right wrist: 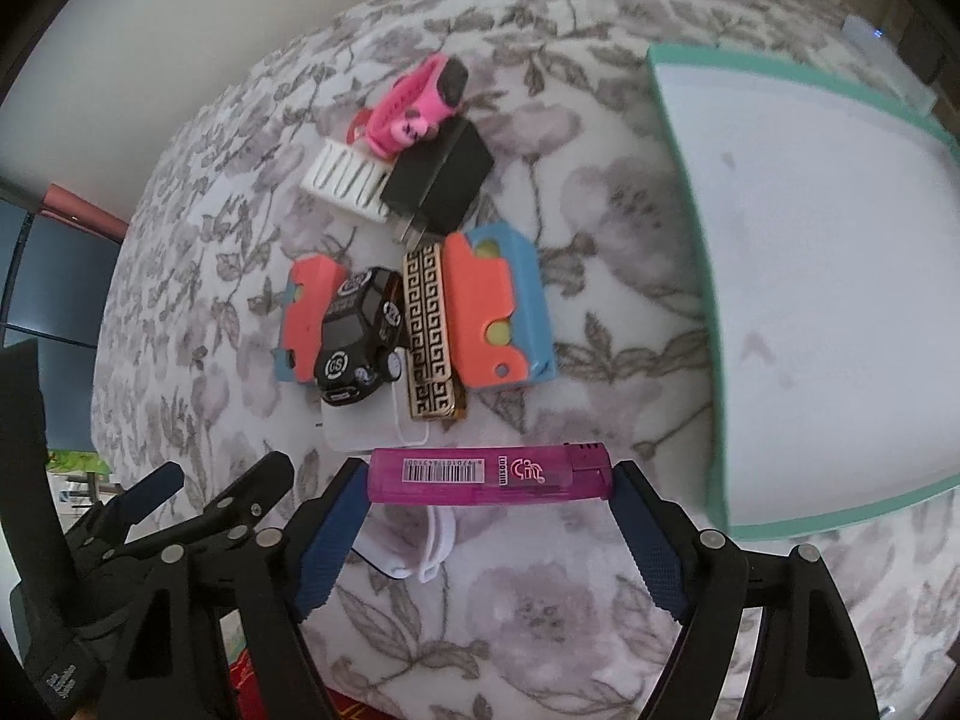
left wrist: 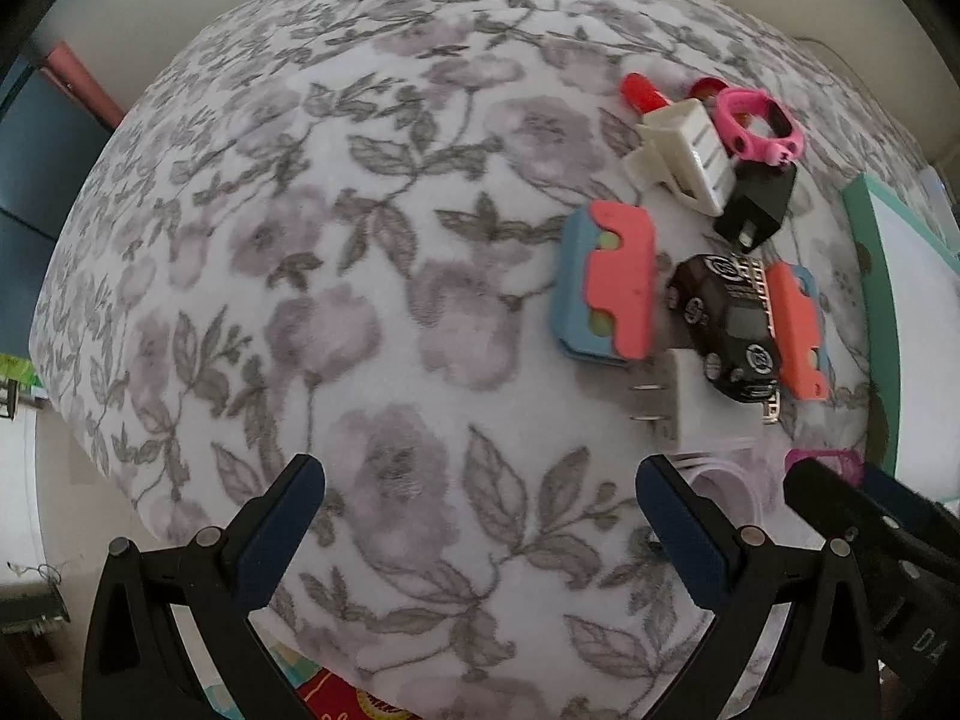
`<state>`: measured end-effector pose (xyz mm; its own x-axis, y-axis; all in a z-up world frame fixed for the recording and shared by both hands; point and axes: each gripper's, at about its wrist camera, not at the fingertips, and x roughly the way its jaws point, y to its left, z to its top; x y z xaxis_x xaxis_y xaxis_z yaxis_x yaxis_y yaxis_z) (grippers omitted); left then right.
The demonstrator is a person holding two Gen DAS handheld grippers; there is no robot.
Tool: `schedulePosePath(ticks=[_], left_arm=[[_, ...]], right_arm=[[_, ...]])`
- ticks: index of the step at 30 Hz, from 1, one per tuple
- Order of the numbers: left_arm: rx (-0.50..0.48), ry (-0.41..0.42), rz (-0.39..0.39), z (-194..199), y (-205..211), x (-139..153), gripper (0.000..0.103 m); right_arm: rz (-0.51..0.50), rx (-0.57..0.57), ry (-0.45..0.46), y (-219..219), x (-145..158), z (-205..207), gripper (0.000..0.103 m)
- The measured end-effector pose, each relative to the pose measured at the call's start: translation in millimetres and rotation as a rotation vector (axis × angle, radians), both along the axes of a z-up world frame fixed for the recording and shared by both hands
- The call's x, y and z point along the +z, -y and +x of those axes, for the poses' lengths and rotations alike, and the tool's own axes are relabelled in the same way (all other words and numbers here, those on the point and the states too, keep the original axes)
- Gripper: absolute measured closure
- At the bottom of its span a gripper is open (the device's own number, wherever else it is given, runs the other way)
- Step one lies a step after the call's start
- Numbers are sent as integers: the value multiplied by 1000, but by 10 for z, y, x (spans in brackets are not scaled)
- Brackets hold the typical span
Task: Organize rigid objects
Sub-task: 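Grasp the white smartwatch band with the left gripper while the right gripper holds the lighter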
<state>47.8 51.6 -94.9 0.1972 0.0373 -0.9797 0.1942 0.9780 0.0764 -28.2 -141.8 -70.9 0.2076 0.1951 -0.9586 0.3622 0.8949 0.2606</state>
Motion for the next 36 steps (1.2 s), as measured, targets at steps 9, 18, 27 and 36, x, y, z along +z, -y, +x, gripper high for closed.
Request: schedulePosePath(ticks=[9,18,27,36], left_arm=[[-119,-22,24,-61,271,-52,0],[-228,-83,43,-180,578,-164,34],[-318,-103,59,-309,969,-237,68],[-386,-97,80,-379,1161,-223,90]], right_arm=[[-4,-56,61,167,218,-45,20],[4,-78,68,242,258,-81,20],[-3,-86,63,262,258,-98,20],[5,-147,51,412,225,-170,20]])
